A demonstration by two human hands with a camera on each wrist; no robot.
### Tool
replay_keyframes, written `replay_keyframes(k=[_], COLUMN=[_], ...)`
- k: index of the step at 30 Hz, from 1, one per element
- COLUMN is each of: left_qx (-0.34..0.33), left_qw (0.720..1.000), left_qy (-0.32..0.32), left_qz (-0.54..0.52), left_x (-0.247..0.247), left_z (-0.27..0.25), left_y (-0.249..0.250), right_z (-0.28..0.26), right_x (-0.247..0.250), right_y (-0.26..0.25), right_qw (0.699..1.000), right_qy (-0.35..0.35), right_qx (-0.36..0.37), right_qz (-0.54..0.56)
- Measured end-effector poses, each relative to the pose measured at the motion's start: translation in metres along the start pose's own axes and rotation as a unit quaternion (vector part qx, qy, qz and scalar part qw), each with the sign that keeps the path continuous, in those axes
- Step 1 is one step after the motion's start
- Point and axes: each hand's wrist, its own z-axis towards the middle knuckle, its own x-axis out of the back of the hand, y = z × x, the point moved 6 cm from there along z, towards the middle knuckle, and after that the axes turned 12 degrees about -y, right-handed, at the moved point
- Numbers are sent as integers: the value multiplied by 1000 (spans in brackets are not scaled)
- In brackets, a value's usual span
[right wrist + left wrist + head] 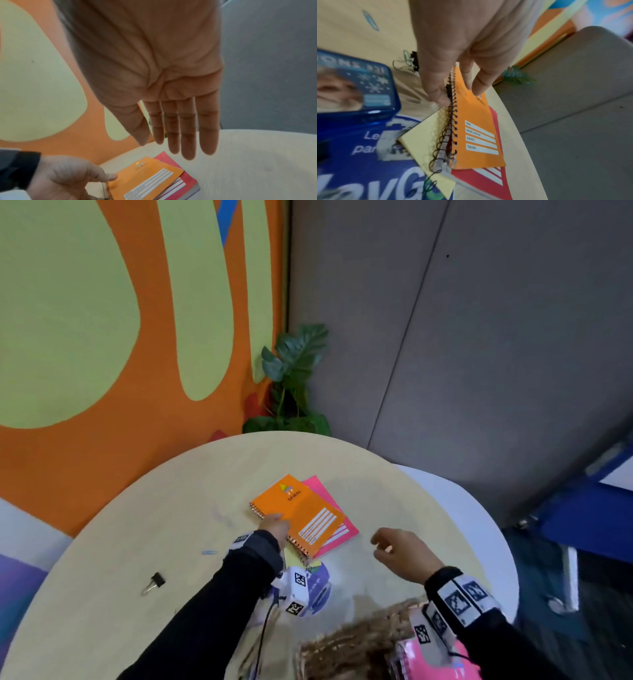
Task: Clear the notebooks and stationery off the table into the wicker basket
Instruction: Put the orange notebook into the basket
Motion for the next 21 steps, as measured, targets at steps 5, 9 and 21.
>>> replay_keyframes(k=[5,9,21], left_qx=[19,-60,-303], left_qw=[999,980,900], left_qy=[33,125,165], left_qz=[-29,-140,-265], left_x=[8,22,105], left_z=[25,8,-157], left_y=[-6,7,64], right_z=[97,140,158], right_x=[3,-4,-38], right_y=[-13,-13,-21], right_qw=[995,990,972], right_qy=[-61,-38,-57], right_qx=[-60,-126,-215], right_qz=[-48,-41,77])
